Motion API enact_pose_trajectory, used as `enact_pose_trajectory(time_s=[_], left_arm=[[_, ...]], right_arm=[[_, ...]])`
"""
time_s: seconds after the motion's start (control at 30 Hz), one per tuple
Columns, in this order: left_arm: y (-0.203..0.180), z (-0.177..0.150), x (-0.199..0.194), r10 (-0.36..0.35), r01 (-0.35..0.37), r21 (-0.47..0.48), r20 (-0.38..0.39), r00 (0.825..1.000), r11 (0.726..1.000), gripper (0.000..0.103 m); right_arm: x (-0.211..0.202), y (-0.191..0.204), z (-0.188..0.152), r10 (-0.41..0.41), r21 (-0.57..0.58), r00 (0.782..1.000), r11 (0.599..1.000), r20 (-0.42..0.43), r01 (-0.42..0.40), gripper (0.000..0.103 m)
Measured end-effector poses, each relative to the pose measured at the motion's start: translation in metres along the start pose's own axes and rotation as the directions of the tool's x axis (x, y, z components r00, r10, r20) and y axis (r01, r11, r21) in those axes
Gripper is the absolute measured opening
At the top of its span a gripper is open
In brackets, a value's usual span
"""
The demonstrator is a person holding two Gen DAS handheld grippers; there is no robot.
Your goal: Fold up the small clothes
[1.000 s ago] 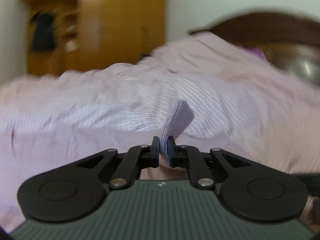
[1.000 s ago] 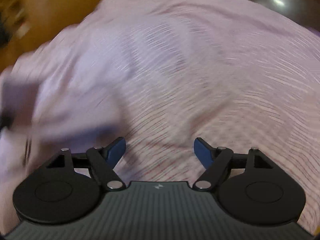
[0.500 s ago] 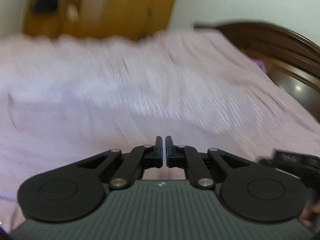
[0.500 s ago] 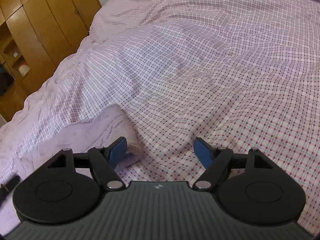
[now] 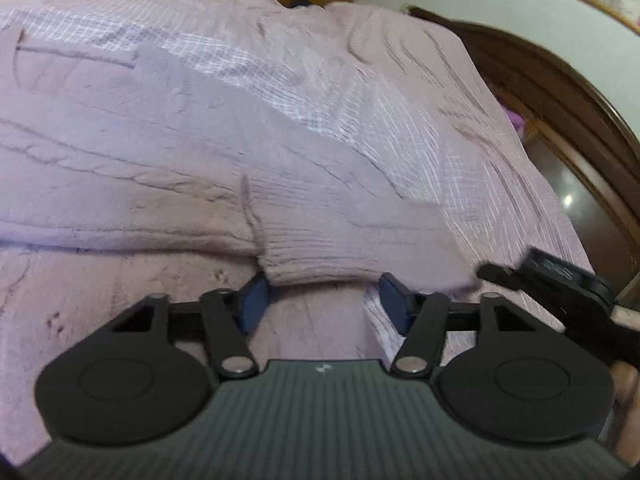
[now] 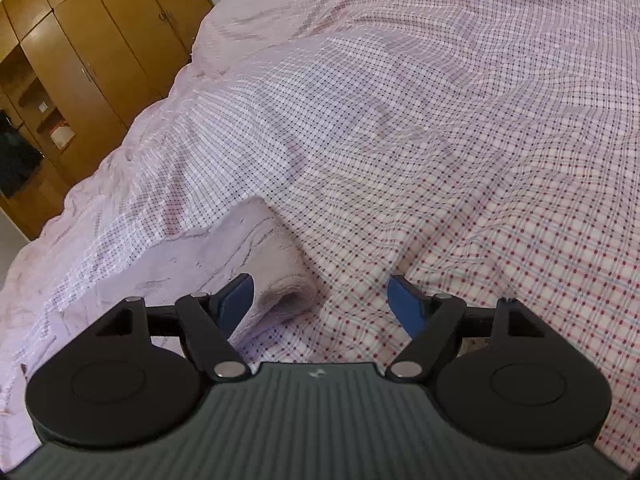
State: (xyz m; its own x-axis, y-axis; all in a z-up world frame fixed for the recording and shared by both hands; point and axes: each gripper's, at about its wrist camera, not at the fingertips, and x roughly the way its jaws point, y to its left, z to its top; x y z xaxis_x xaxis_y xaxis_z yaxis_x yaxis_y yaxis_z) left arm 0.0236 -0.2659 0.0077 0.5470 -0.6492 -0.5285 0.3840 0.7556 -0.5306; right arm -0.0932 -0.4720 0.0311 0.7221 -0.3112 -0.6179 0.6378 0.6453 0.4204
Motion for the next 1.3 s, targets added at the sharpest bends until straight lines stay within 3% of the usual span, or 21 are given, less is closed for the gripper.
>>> enact_pose_trajectory(time_s=[0.07,0.2,0.23,0.27,0.3,0.47,0.53,0.6,0.67,0.73,0.93,1.1,1.13,1.23,1.3], left_arm=[[0.011,-0.001,0.001,0.004,0.0,-0.093,0.037,0.999,0.996,0.038],[0.026,-0.006,-0.009,-0.003,0.027,-0.244,0.098,0.995,0.969,0.036],[0.027,-0.007,-0.008,0.005,0.019,-0.255,0.097,0.995,0.967,0.028],[0.025,-0.004,-0.007,0.049,-0.024,-0.259,0.091,0.995,0.965,0.007],[0.023,-0.003,-0.007,0.084,-0.057,-0.26,0.094,0.992,0.964,0.007],[-0.002,0.004,-0.025,-0.003,0.015,-0.068,0.17,0.985,0.998,0.005],[-0.01,0.016,-0.034,-0.012,0.019,-0.031,0.201,0.98,0.999,0.005],[-0.013,0.03,-0.039,-0.007,0.006,0.001,0.211,0.977,1.0,0.005],[-0.016,0.043,-0.046,0.006,-0.018,0.054,0.221,0.975,0.998,0.005],[-0.012,0.052,-0.055,0.021,-0.043,0.091,0.229,0.973,0.995,0.005],[0.009,0.069,-0.08,0.069,-0.101,0.114,0.251,0.965,0.988,0.005],[0.009,0.094,-0.105,0.066,-0.14,0.234,0.299,0.952,0.962,0.005],[0.009,0.1,-0.112,0.068,-0.153,0.254,0.314,0.947,0.955,0.005],[0.016,0.115,-0.13,0.082,-0.179,0.273,0.333,0.94,0.945,0.005],[0.022,0.118,-0.138,0.101,-0.21,0.299,0.342,0.934,0.931,0.005]], right_arm=[[-0.002,-0.005,0.002,0.002,0.015,1.0,1.0,0.0,-0.002,0.081],[-0.002,-0.017,0.007,-0.002,0.06,1.0,0.998,-0.002,0.002,0.081],[-0.002,-0.019,0.008,0.004,0.072,1.0,0.997,-0.006,-0.003,0.081],[-0.002,-0.02,0.008,0.006,0.077,1.0,0.997,-0.007,-0.006,0.081],[-0.002,-0.019,0.007,0.007,0.074,1.0,0.997,-0.007,-0.006,0.081],[0.0,-0.008,0.004,0.052,0.017,0.998,0.999,-0.022,-0.051,0.081],[0.004,-0.007,0.004,0.136,0.044,0.988,0.99,-0.07,-0.133,0.081],[0.012,-0.017,0.004,0.3,0.184,0.944,0.944,-0.136,-0.274,0.081],[0.021,-0.027,0.002,0.446,0.324,0.882,0.866,-0.155,-0.381,0.08],[0.028,-0.032,0.002,0.509,0.398,0.844,0.818,-0.169,-0.415,0.08],[0.038,-0.034,-0.001,0.508,0.476,0.846,0.791,-0.161,-0.385,0.08],[0.044,-0.031,-0.012,0.591,0.578,0.794,0.7,-0.141,-0.418,0.08],[0.045,-0.029,-0.015,0.594,0.588,0.792,0.694,-0.14,-0.416,0.08],[0.042,-0.016,-0.018,0.564,0.563,0.812,0.724,-0.151,-0.399,0.08],[0.037,-0.007,-0.019,0.519,0.548,0.842,0.751,-0.145,-0.369,0.08]])
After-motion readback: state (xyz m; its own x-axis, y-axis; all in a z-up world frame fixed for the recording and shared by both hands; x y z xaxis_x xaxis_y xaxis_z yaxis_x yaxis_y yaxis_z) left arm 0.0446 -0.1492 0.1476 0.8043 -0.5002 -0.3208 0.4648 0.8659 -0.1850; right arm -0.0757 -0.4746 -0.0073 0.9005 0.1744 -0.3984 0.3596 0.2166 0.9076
